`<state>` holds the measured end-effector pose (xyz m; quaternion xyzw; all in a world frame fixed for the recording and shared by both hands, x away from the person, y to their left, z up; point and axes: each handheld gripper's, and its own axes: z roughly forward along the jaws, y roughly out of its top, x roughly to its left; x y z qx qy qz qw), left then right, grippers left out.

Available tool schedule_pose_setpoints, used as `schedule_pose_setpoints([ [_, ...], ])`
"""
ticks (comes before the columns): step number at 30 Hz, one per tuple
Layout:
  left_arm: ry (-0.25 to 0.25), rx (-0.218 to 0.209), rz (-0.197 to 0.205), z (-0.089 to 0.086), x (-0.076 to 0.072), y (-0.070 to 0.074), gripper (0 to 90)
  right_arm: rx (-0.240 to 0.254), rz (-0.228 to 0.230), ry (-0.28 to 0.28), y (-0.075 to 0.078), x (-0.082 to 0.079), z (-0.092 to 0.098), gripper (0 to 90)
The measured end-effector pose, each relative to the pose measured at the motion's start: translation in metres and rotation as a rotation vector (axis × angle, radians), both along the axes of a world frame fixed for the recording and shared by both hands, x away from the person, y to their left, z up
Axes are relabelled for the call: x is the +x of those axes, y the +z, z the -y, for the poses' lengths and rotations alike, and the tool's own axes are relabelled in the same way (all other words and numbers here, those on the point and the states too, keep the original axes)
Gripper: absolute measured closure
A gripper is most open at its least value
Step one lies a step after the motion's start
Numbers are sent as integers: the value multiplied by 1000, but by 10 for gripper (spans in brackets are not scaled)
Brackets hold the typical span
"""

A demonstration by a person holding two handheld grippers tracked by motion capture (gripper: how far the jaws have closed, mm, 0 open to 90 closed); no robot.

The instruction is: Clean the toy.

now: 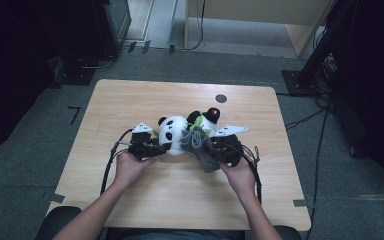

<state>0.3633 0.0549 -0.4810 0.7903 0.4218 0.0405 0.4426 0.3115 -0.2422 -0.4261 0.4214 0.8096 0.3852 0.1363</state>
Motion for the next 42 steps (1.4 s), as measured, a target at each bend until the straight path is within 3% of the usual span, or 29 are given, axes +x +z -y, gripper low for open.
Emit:
schedule_pose_setpoints([
  [5, -2, -3, -8, 0, 1, 0, 497, 48, 20, -64, 10, -6, 27, 805],
  [8, -4, -3, -9, 1, 1, 1, 496, 87, 7, -91, 11, -6, 40, 804],
  [23, -4, -14, -15, 0, 2, 0, 496, 81, 31, -196, 17, -8, 74, 806],
  [26, -3, -8, -12, 0, 2, 0, 497, 64, 55, -246, 24, -11, 87, 807],
  [29, -2, -9, -12, 0, 2, 0, 497, 78, 61, -263, 28, -14, 94, 807],
  [31, 0, -9, -13, 0, 2, 0, 497, 105, 84, -235, 37, -19, 97, 806],
  [35, 2, -8, -14, 0, 2, 0, 497, 155, 76, -174, 44, -22, 91, 806],
  [36, 2, -8, -15, 0, 2, 0, 497, 163, 77, -122, 49, -25, 77, 806],
  [42, 4, -9, -17, 1, 3, 1, 497, 135, 80, 32, 51, -29, 19, 806],
])
